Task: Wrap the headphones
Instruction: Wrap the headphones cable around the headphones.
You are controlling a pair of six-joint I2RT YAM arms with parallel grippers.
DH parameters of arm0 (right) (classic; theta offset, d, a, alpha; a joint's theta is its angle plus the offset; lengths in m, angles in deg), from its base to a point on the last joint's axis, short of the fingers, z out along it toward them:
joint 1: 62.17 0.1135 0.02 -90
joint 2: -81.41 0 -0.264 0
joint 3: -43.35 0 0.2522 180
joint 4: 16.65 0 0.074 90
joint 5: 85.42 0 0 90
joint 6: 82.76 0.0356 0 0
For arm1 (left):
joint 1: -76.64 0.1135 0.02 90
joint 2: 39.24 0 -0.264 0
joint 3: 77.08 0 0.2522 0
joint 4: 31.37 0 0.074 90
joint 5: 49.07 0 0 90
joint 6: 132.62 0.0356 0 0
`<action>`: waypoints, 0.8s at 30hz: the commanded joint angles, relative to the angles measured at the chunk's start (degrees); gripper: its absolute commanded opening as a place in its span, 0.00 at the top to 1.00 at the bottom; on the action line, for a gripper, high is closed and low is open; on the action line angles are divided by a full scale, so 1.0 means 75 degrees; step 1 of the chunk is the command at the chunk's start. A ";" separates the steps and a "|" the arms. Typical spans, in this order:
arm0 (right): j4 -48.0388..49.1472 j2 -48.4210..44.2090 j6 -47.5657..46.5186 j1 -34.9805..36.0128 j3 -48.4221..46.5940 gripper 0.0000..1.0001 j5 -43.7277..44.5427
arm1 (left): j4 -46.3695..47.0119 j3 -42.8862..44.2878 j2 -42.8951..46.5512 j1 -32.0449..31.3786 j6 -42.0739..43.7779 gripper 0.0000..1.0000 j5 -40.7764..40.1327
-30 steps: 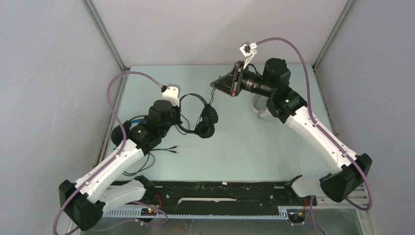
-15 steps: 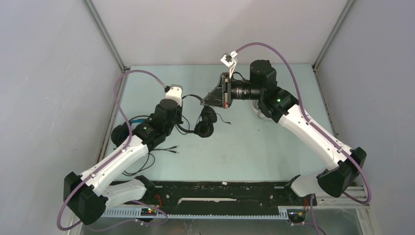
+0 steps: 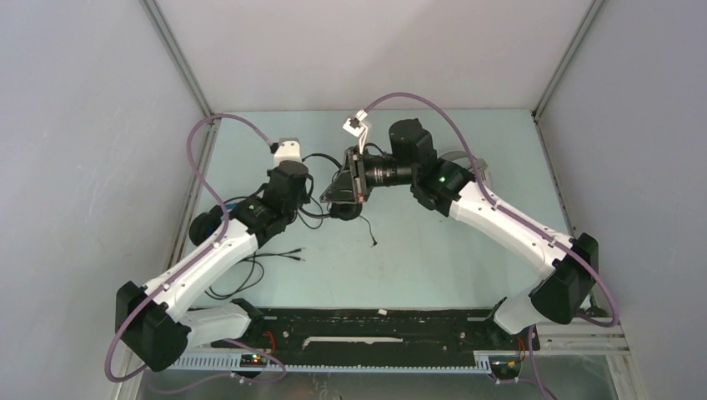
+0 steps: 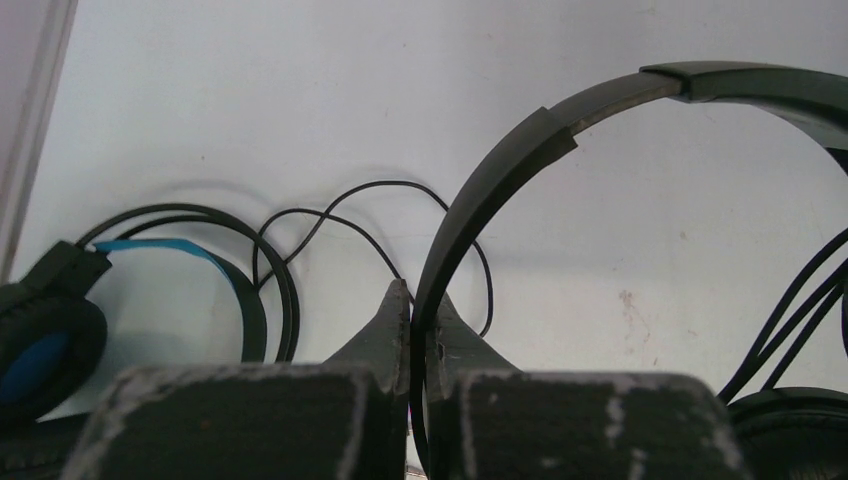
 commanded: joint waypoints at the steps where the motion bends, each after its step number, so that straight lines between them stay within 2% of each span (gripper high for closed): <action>1: 0.0392 -0.0046 -0.0217 0.0313 0.0186 0.94 0.0680 | -0.0080 0.0523 0.0184 0.0296 -0.1254 1.00 0.0083; 5: -0.0039 -0.0090 -0.1021 0.0590 0.0286 0.92 0.1953 | -0.0027 0.0484 0.0430 0.0526 -0.1872 1.00 0.0532; 10: 0.0350 -0.0107 -0.1400 0.0673 0.0760 0.92 0.3019 | 0.0216 0.0327 0.0773 0.0736 -0.2503 1.00 0.0867; 18: 0.0611 -0.0210 -0.1842 0.0904 0.1241 0.90 0.4079 | 0.0238 0.0360 0.1211 0.0939 -0.2921 1.00 0.1238; 24: 0.1577 -0.0562 -0.2244 0.1091 0.1962 0.90 0.4525 | 0.0319 0.0251 0.1533 0.1077 -0.3184 1.00 0.1411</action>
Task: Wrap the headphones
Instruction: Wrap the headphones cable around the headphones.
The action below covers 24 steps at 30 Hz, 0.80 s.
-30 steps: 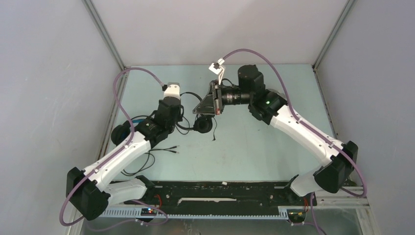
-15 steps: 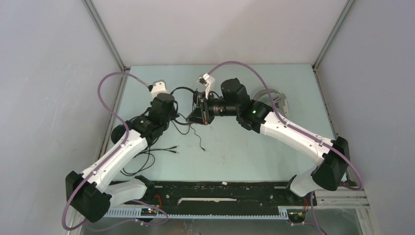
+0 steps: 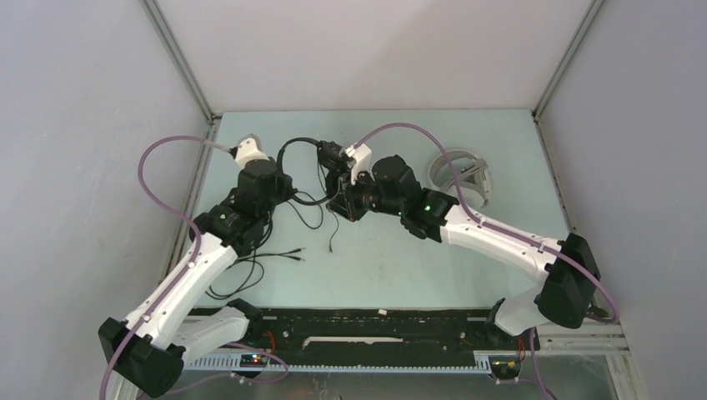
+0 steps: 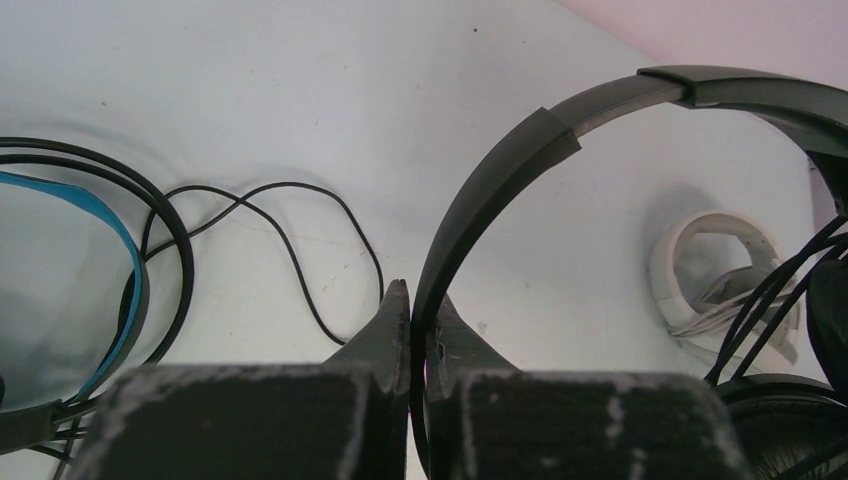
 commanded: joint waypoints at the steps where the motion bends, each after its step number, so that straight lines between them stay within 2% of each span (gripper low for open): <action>1: 0.1025 -0.0442 -0.0588 0.0213 0.0341 0.91 0.0680 | 0.0603 0.0224 0.0446 0.0128 -0.0614 1.00 0.0269; 4: 0.1249 -0.0526 -0.0906 0.0364 0.0446 0.98 0.0828 | 0.0679 0.0206 0.0488 0.0156 -0.0714 1.00 0.0343; 9: 0.1287 -0.0654 -0.1085 0.0540 0.0441 0.99 0.0856 | 0.0750 0.0152 0.0502 0.0190 -0.0628 1.00 0.0299; 14: 0.0999 -0.1117 -0.1100 0.0458 0.0447 1.00 0.1024 | 0.0922 -0.0018 0.0608 0.0193 0.0061 1.00 0.0265; 19: 0.0348 -0.1850 -0.0803 -0.0410 0.0672 1.00 0.0973 | 0.0845 -0.0086 0.0961 0.0287 0.0319 1.00 0.0593; 24: 0.0892 -0.2536 -0.0182 -0.1421 0.1582 1.00 0.0395 | 0.0827 -0.0074 0.1266 0.0379 0.0268 1.00 0.1025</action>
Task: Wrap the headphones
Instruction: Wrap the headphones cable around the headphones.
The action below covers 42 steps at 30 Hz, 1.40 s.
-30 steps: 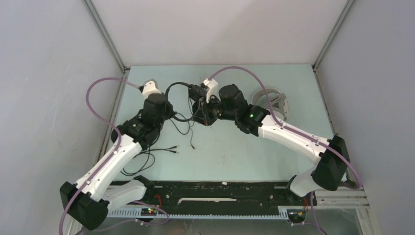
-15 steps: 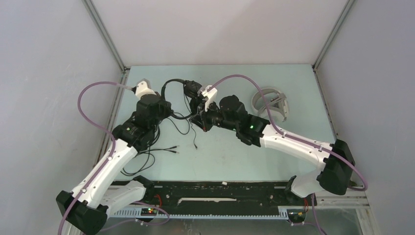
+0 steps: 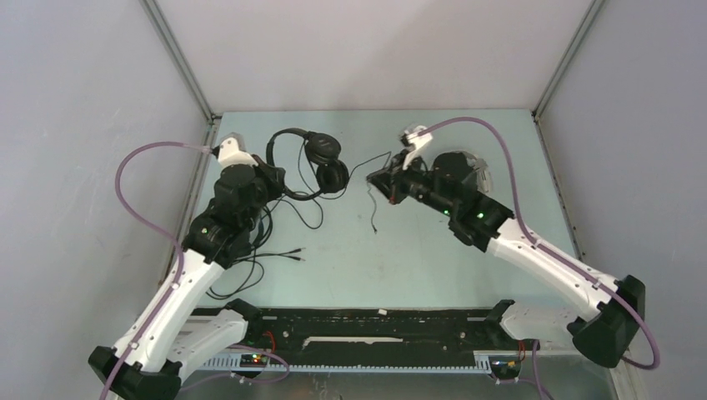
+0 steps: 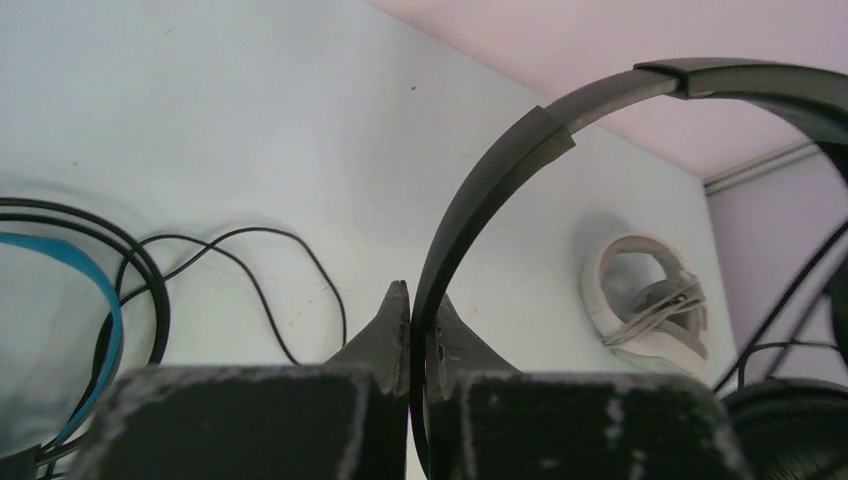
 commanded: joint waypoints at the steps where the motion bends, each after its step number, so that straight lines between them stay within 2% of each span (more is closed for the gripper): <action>1: 0.0421 -0.0495 0.0589 -0.0822 0.0591 1.00 -0.0332 | 0.0561 -0.0069 0.0461 0.0068 0.0069 1.00 0.0738; 6: 0.0640 -0.0402 0.0705 -0.1579 0.0620 1.00 -0.0824 | 0.0796 -0.0067 0.0682 0.0080 0.0332 1.00 0.1790; 10: 0.0715 -0.0241 0.0871 -0.1816 0.0619 1.00 -0.1176 | 0.0801 -0.0073 0.0909 0.0091 0.0139 1.00 0.1795; 14: 0.1227 -0.0191 0.1286 -0.1612 0.1049 1.00 -0.1593 | 0.0936 -0.0059 0.1001 0.0102 -0.0129 1.00 0.1619; 25: 0.2065 -0.0117 0.1512 -0.0815 0.2426 1.00 -0.1394 | 0.1666 0.0133 0.1176 0.0317 -0.0747 1.00 0.0846; 33: 0.2381 0.0075 0.1478 -0.0283 0.2937 1.00 -0.1120 | 0.1939 0.0291 0.1059 0.0528 -0.1034 1.00 0.0538; 37: 0.2381 0.0247 0.1426 -0.0318 0.3053 1.00 -0.0852 | 0.1935 0.0422 0.1052 0.0647 -0.1185 1.00 0.0856; 42: 0.2598 0.0521 0.1549 -0.0859 0.3260 1.00 -0.0920 | 0.1614 0.0598 0.1131 0.0751 -0.1295 1.00 0.1154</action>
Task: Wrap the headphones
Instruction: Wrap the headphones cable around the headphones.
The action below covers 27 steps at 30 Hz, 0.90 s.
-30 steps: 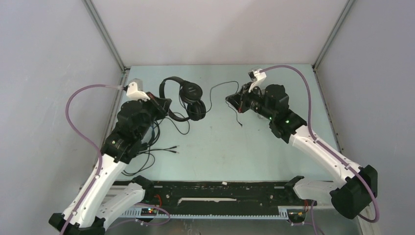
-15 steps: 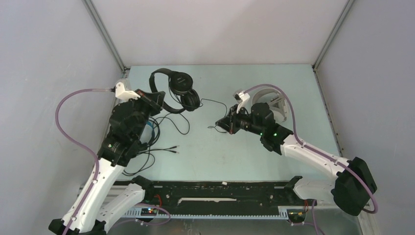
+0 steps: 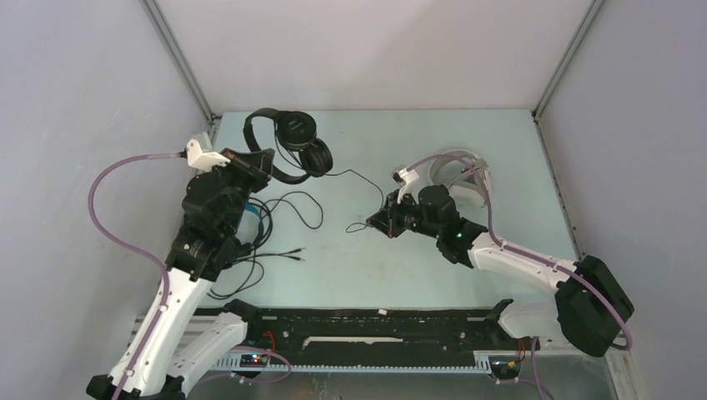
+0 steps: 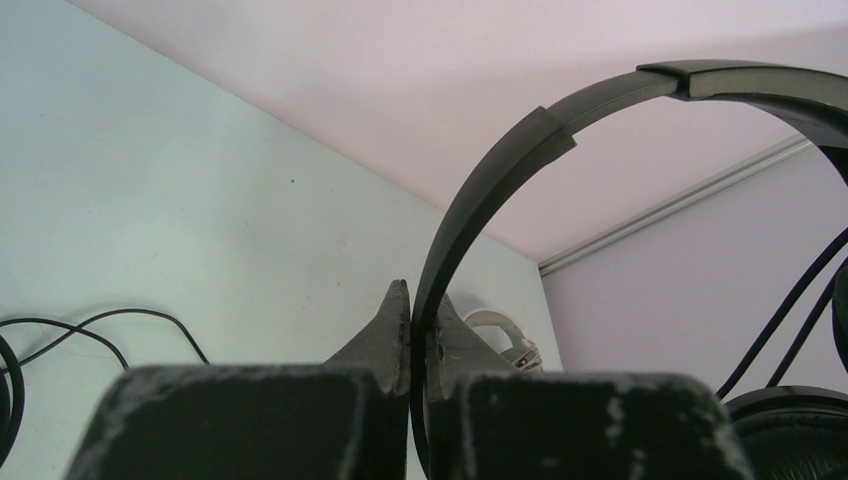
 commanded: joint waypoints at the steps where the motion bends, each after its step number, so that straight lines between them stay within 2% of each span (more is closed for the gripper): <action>1: 0.0559 0.0246 0.0126 -0.0442 0.0153 1.00 0.0162 | 0.0251 0.0593 0.0169 0.0157 -0.0430 1.00 0.0354; 13: 0.0673 0.0639 0.0169 -0.0684 0.0155 1.00 0.0157 | 0.0264 0.0822 0.0276 0.0385 -0.0688 1.00 0.0717; 21: 0.0949 0.0686 0.0265 -0.2027 -0.0085 1.00 0.0375 | -0.1187 0.1268 0.0290 0.0400 0.0740 1.00 0.1055; 25: 0.0974 0.1028 0.0369 -0.2457 -0.0408 1.00 0.0335 | -0.1498 0.1309 0.0428 0.0400 0.1138 1.00 0.0961; 27: 0.1037 0.1157 0.0416 -0.2584 -0.0536 1.00 0.0240 | -0.1440 0.1303 0.0489 0.0394 0.1435 1.00 0.1254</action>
